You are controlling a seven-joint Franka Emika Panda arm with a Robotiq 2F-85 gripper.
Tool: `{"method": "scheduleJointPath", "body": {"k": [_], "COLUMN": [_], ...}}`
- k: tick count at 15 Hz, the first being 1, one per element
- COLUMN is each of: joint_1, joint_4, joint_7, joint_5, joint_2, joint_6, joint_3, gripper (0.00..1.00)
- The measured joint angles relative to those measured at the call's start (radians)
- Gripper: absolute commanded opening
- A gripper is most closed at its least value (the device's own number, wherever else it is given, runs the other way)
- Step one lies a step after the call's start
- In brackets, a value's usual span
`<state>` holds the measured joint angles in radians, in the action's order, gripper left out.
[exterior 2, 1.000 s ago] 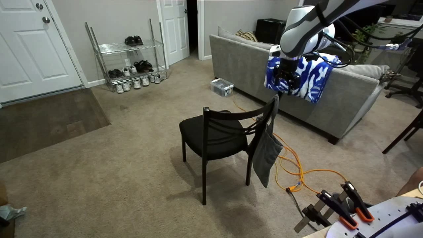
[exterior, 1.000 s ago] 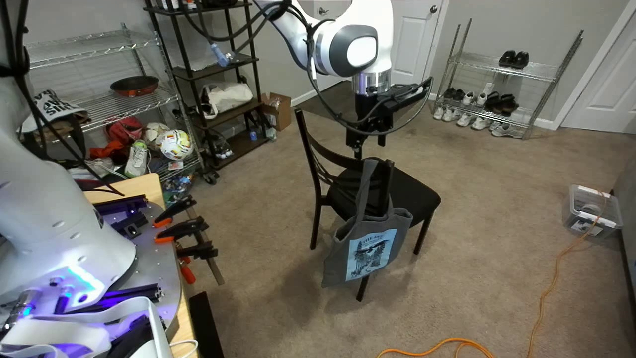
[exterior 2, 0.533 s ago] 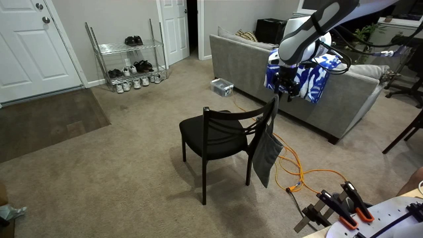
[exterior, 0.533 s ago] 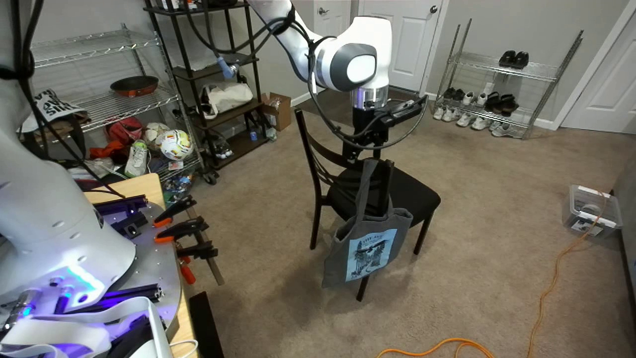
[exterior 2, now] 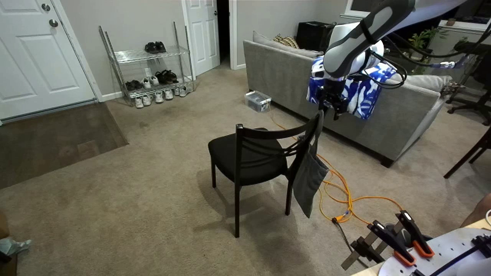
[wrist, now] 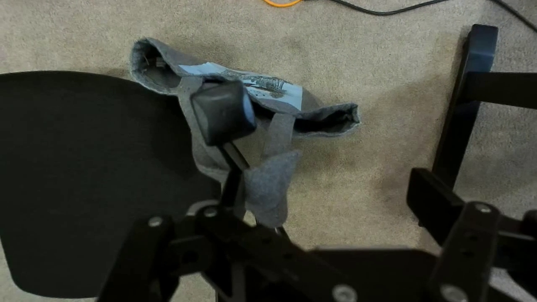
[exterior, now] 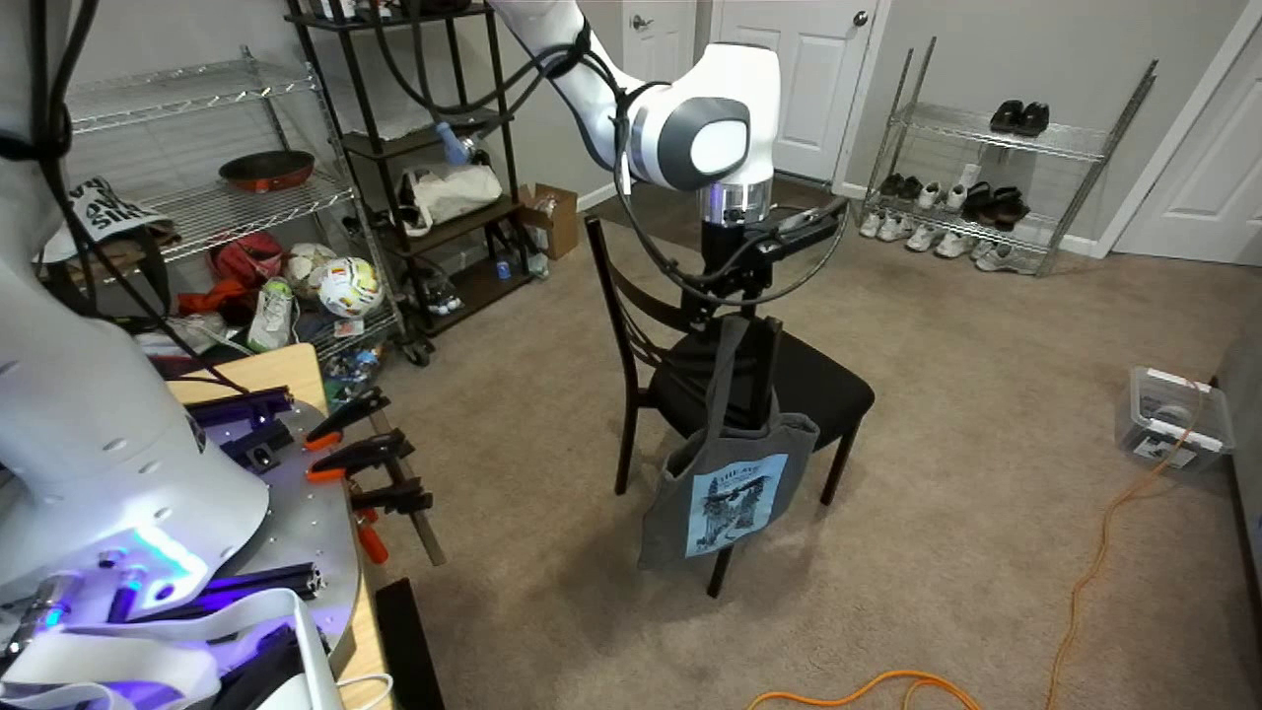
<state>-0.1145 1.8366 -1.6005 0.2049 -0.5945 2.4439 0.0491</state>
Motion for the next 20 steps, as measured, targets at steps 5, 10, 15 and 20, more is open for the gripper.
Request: {"method": "scheduleJointPath", "body": {"k": [5,10,15,20], "joint_1": [-0.003,-0.003,-0.003,-0.003], "joint_4": [0.0,-0.011,-0.034,-0.053], "joint_7": [0.0,0.0,0.0,0.0], "joint_5": [0.0,0.0,0.0,0.0], "joint_2": [-0.013,-0.035,-0.051,-0.056], "joint_6": [0.046,0.054,0.058,0.071], "joint_3": [0.0,0.005,0.012,0.016], "gripper": [1.0,0.73,0.4,0.08]}}
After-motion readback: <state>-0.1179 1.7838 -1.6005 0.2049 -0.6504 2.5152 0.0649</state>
